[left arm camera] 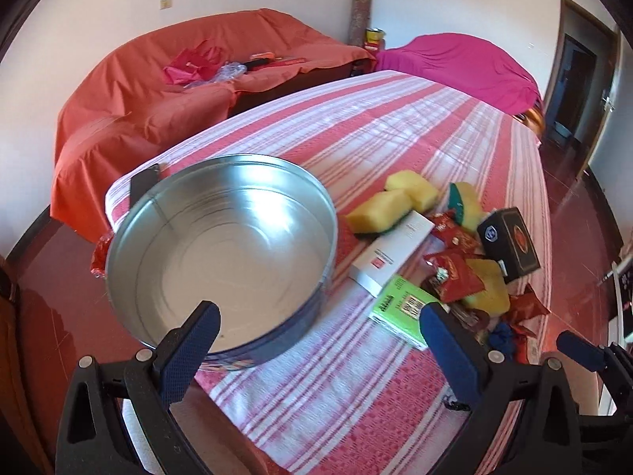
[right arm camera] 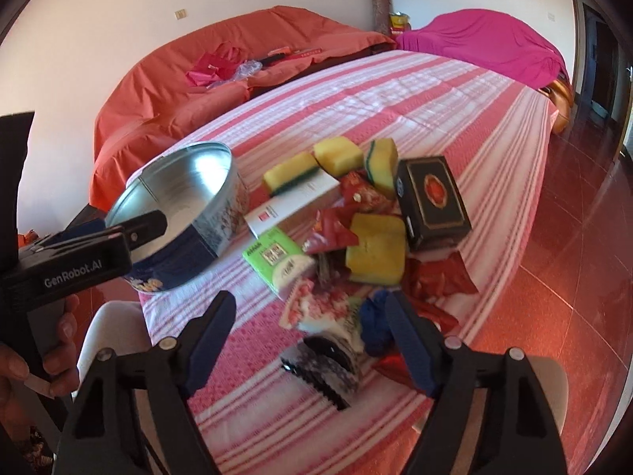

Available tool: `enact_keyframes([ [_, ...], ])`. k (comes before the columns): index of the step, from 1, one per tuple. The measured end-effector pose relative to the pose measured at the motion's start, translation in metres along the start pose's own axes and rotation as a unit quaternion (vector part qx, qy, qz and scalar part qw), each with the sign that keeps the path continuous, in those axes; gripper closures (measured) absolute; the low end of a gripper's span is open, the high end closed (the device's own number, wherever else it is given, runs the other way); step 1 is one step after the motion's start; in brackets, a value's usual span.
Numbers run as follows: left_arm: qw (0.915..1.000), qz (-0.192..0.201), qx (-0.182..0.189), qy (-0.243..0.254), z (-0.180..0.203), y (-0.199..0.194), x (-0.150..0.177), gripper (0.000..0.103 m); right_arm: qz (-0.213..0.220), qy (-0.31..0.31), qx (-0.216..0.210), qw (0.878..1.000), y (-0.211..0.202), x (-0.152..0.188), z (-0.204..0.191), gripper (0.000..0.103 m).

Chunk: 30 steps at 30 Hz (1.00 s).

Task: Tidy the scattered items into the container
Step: 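Grasp the green tissue pack with the left gripper while the right gripper grasps the black claw clip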

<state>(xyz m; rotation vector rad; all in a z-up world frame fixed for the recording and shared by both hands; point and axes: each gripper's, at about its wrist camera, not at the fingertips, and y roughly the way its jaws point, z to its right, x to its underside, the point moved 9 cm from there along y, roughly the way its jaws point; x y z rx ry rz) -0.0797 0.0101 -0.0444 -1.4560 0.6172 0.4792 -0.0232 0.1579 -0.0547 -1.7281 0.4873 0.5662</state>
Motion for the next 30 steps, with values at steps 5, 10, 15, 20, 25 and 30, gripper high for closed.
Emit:
enact_keyframes([
  [5, 0.9983, -0.006, 0.025, 0.051, 0.031, 0.015, 0.012, 0.001, -0.041, -0.008, -0.014, 0.999, 0.008, 0.038, 0.002, 0.028],
  [10, 0.9975, -0.019, 0.036, 0.057, 0.035, 0.027, 0.018, 0.001, -0.072, -0.021, -0.03, 0.997, 0.026, 0.055, -0.002, 0.028],
  [15, 0.9974, -0.028, 0.053, 0.041, 0.03, 0.03, 0.018, 0.001, -0.091, -0.022, -0.025, 0.995, 0.05, 0.057, 0.0, 0.031],
  [20, 0.9966, -0.03, 0.055, 0.054, 0.033, 0.033, 0.019, 0.001, -0.109, -0.035, -0.011, 0.993, 0.066, 0.063, 0.004, 0.041],
  [25, 0.9928, -0.044, 0.095, 0.057, 0.048, 0.039, 0.022, 0.001, -0.1, -0.005, -0.027, 0.995, 0.064, 0.06, 0.018, 0.055],
  [30, 0.9909, -0.063, 0.11, 0.047, 0.058, 0.053, 0.025, 0.001, -0.098, 0.009, -0.03, 0.995, 0.059, 0.062, 0.027, 0.055],
])
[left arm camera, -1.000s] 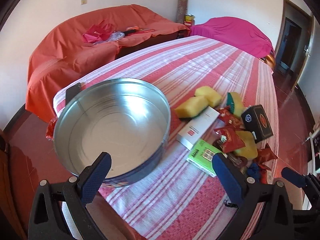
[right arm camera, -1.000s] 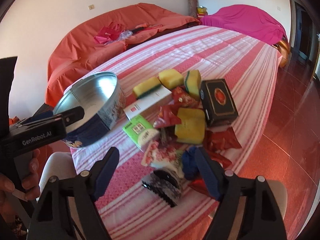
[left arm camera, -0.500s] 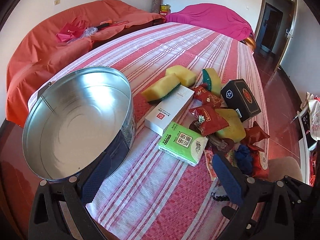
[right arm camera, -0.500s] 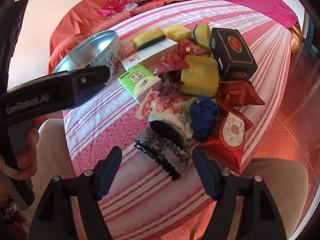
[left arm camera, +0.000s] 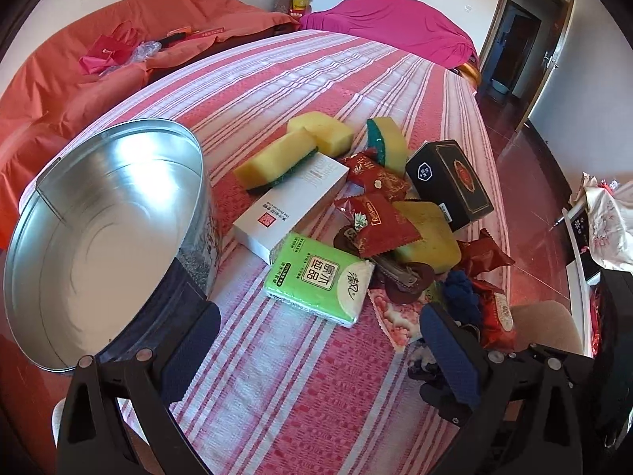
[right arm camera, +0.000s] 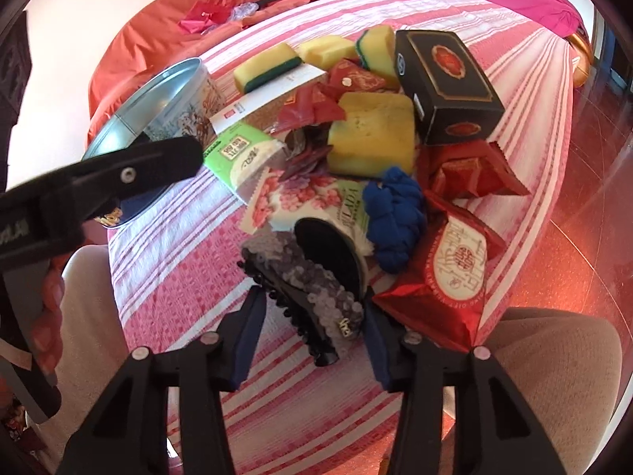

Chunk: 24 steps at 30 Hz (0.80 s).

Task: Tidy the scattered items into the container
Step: 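Grasp the green tissue pack with the left gripper while the right gripper grasps the black claw clip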

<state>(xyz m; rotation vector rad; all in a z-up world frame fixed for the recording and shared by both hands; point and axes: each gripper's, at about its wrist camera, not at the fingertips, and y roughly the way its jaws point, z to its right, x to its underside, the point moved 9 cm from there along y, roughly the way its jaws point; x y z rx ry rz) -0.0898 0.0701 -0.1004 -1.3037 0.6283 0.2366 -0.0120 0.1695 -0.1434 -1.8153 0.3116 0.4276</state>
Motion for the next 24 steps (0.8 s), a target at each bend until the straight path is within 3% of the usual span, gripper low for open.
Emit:
enact_keyframes([
  [5, 0.9999, -0.009, -0.008, 0.006, 0.001, 0.016, -0.004, 0.001, 0.002, 0.013, -0.002, 1.0, -0.005, 0.004, 0.009, 0.055],
  [9, 0.998, -0.015, -0.036, 0.05, 0.001, 0.032, -0.006, 0.001, 0.003, 0.015, -0.005, 1.0, -0.007, 0.005, 0.012, 0.055],
  [15, 0.9958, -0.007, -0.034, 0.085, 0.003, 0.044, -0.002, 0.002, 0.003, 0.019, -0.011, 1.0, -0.007, 0.004, 0.012, 0.055],
  [16, 0.9953, -0.007, -0.032, 0.091, 0.005, 0.045, -0.001, 0.005, 0.003, 0.018, -0.01, 1.0, -0.007, 0.005, 0.012, 0.055],
  [18, 0.9946, -0.02, -0.03, 0.098, 0.007, 0.05, 0.005, 0.029, 0.002, 0.015, -0.007, 1.0, -0.005, 0.003, 0.009, 0.055],
  [24, 0.997, -0.014, -0.011, 0.075, 0.001, 0.046, 0.011, 0.03, 0.001, 0.014, -0.002, 1.0, 0.0, -0.001, 0.002, 0.055],
])
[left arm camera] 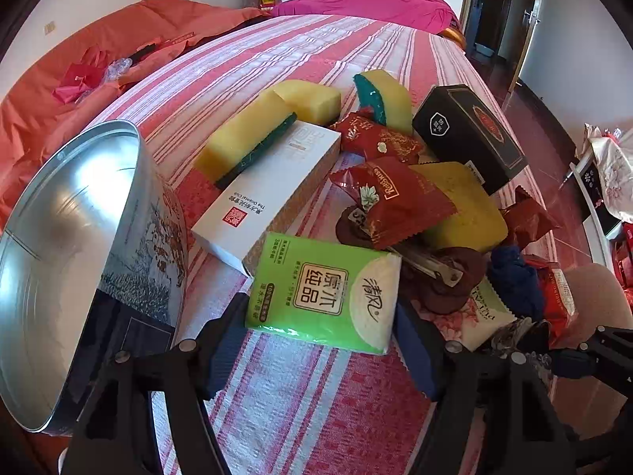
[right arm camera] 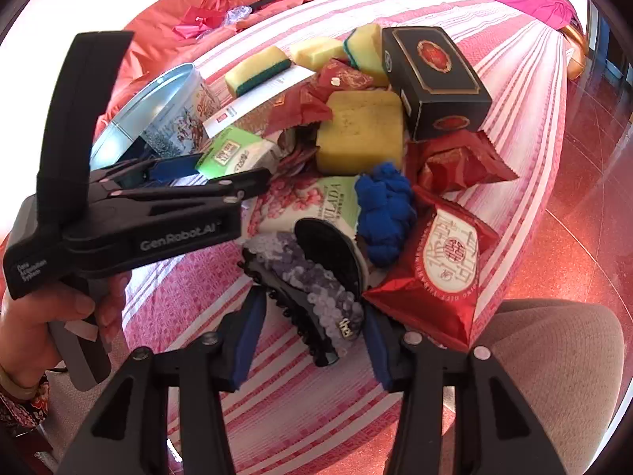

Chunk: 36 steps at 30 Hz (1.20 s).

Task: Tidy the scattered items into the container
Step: 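Grasp the green tissue pack with the left gripper while the right gripper grasps the black claw clip, then drop the tissue pack into the tin with the left gripper while the right gripper drops the claw clip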

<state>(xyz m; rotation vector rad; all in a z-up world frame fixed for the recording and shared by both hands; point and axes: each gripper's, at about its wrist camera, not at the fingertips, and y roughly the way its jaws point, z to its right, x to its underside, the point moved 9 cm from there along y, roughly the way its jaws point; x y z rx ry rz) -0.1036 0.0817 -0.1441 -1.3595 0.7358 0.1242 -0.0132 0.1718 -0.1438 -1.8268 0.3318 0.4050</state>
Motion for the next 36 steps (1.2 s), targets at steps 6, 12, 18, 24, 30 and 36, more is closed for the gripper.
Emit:
enact_keyframes([
  [6, 0.9999, 0.016, 0.004, -0.001, 0.002, -0.018, 0.0, 0.031, 0.003, 0.004, 0.002, 1.0, -0.005, -0.002, -0.003, 0.055],
  [12, 0.9988, 0.049, 0.005, -0.004, -0.001, -0.051, -0.014, 0.031, 0.014, 0.009, -0.01, 1.0, -0.022, -0.006, -0.009, 0.055],
  [18, 0.9968, 0.076, -0.004, -0.025, -0.023, -0.084, -0.023, 0.031, 0.028, 0.01, -0.02, 0.999, -0.037, -0.018, -0.018, 0.055],
  [24, 0.9925, 0.092, -0.037, -0.072, -0.076, -0.111, -0.021, 0.031, 0.039, -0.016, -0.044, 0.998, -0.042, -0.044, -0.049, 0.055],
  [30, 0.9838, 0.092, -0.074, -0.135, -0.146, -0.119, -0.017, 0.031, 0.05, -0.066, -0.079, 0.993, -0.034, -0.086, -0.108, 0.055],
  [36, 0.9767, 0.066, -0.113, -0.171, -0.202, -0.105, -0.01, 0.031, 0.041, -0.104, -0.105, 0.988, -0.005, -0.124, -0.165, 0.055],
])
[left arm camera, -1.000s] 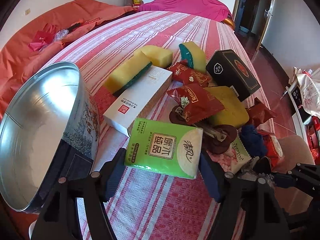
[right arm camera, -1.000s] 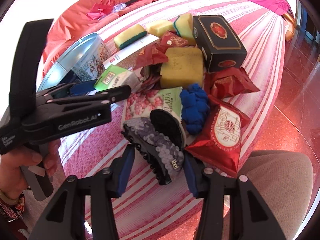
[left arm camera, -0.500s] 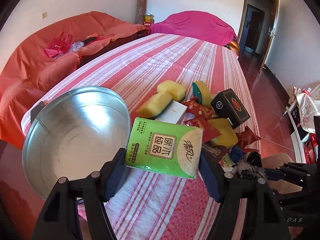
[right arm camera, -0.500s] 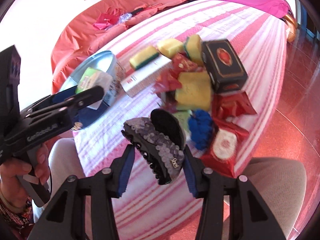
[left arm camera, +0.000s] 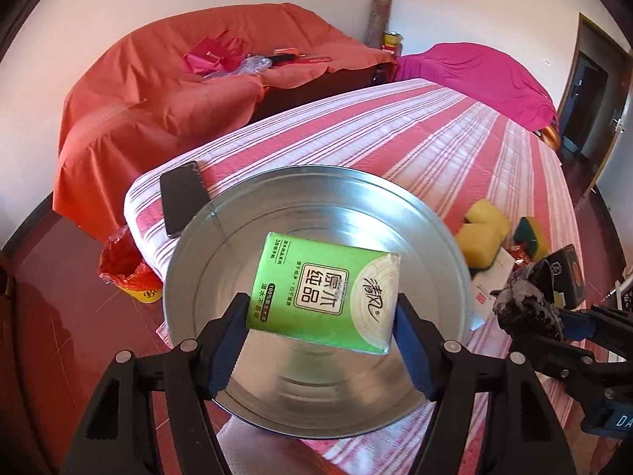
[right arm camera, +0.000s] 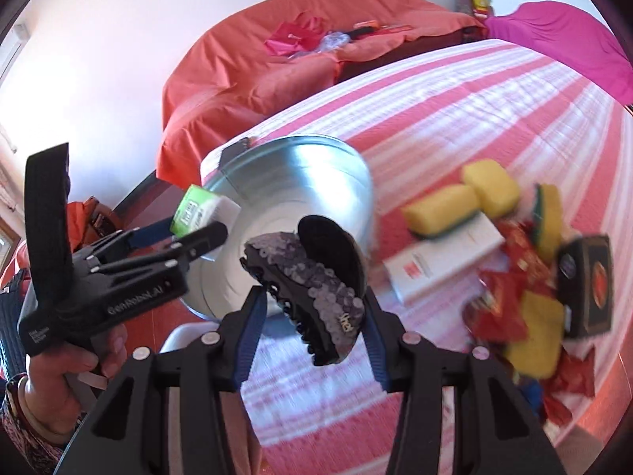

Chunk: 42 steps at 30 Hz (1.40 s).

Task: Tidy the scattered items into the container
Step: 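Drop the tissue pack into the tin with the left gripper while the right gripper drops the claw clip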

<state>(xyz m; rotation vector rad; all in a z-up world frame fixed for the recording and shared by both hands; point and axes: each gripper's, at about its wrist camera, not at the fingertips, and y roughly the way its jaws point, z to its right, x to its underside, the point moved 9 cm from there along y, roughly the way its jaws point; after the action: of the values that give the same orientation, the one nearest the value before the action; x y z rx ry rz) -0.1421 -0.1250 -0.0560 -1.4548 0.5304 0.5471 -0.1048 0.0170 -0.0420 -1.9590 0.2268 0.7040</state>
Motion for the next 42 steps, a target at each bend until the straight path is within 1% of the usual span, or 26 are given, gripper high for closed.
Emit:
enact_keyframes([
  [5, 0.9991, -0.028, -0.017, -0.025, -0.032, 0.027, -0.003, 0.031, -0.025, -0.017, -0.006, 1.0, 0.039, -0.024, -0.018, 0.055],
  [7, 0.9984, -0.04, -0.024, -0.031, -0.04, 0.038, -0.004, 0.031, -0.043, -0.017, -0.002, 0.999, 0.059, -0.032, -0.019, 0.055],
  [11, 0.9969, -0.055, -0.026, -0.05, -0.052, 0.055, -0.01, 0.031, -0.082, 0.004, -0.004, 0.997, 0.097, -0.047, -0.014, 0.055],
  [14, 0.9959, -0.059, -0.029, -0.062, -0.062, 0.066, -0.017, 0.031, -0.101, 0.02, -0.002, 0.995, 0.121, -0.061, -0.009, 0.055],
  [18, 0.9942, -0.061, -0.043, -0.078, -0.075, 0.076, -0.022, 0.031, -0.1, 0.002, 0.013, 0.995, 0.146, -0.084, -0.013, 0.055],
  [20, 0.9932, -0.067, -0.037, -0.088, -0.079, 0.082, -0.022, 0.028, -0.092, -0.009, 0.017, 0.996, 0.157, -0.094, -0.015, 0.054],
  [22, 0.994, -0.064, -0.034, -0.082, -0.078, 0.084, -0.025, 0.026, -0.094, -0.012, 0.01, 0.995, 0.167, -0.1, -0.016, 0.053],
  [24, 0.9946, -0.068, -0.038, -0.068, -0.074, 0.087, -0.026, 0.021, -0.095, -0.016, 0.01, 0.995, 0.172, -0.103, -0.015, 0.052],
  [25, 0.9947, -0.069, -0.043, -0.063, -0.073, 0.087, -0.026, 0.021, -0.097, -0.017, 0.003, 0.995, 0.174, -0.104, -0.016, 0.052],
  [26, 0.9947, -0.07, -0.048, -0.059, -0.072, 0.087, -0.026, 0.021, -0.097, -0.016, -0.006, 0.995, 0.174, -0.105, -0.017, 0.046],
  [27, 0.9947, -0.069, -0.052, -0.057, -0.072, 0.087, -0.026, 0.02, -0.095, -0.014, -0.007, 0.995, 0.172, -0.106, -0.019, 0.039],
  [28, 0.9946, -0.067, -0.054, -0.058, -0.072, 0.086, -0.025, 0.02, -0.091, -0.014, -0.008, 0.996, 0.168, -0.107, -0.019, 0.037],
  [29, 0.9944, -0.067, -0.055, -0.061, -0.073, 0.085, -0.024, 0.02, -0.087, -0.018, -0.009, 0.996, 0.165, -0.108, -0.02, 0.037],
  [32, 0.9938, -0.06, -0.057, -0.074, -0.074, 0.078, -0.024, 0.02, -0.074, -0.018, -0.016, 0.997, 0.15, -0.111, -0.021, 0.037],
  [35, 0.9934, -0.045, -0.063, -0.084, -0.076, 0.066, -0.027, 0.02, -0.06, 0.004, -0.023, 0.998, 0.132, -0.114, -0.016, 0.037],
  [38, 0.9933, -0.033, -0.069, -0.086, -0.075, 0.053, -0.029, 0.02, -0.043, 0.021, -0.02, 0.999, 0.113, -0.114, -0.009, 0.037],
  [40, 0.9934, -0.022, -0.071, -0.087, -0.073, 0.042, -0.03, 0.02, -0.033, 0.026, -0.014, 0.999, 0.1, -0.113, -0.005, 0.043],
  [42, 0.9932, -0.01, -0.075, -0.088, -0.069, 0.029, -0.03, 0.02, -0.024, 0.024, -0.003, 0.999, 0.084, -0.107, -0.001, 0.051],
])
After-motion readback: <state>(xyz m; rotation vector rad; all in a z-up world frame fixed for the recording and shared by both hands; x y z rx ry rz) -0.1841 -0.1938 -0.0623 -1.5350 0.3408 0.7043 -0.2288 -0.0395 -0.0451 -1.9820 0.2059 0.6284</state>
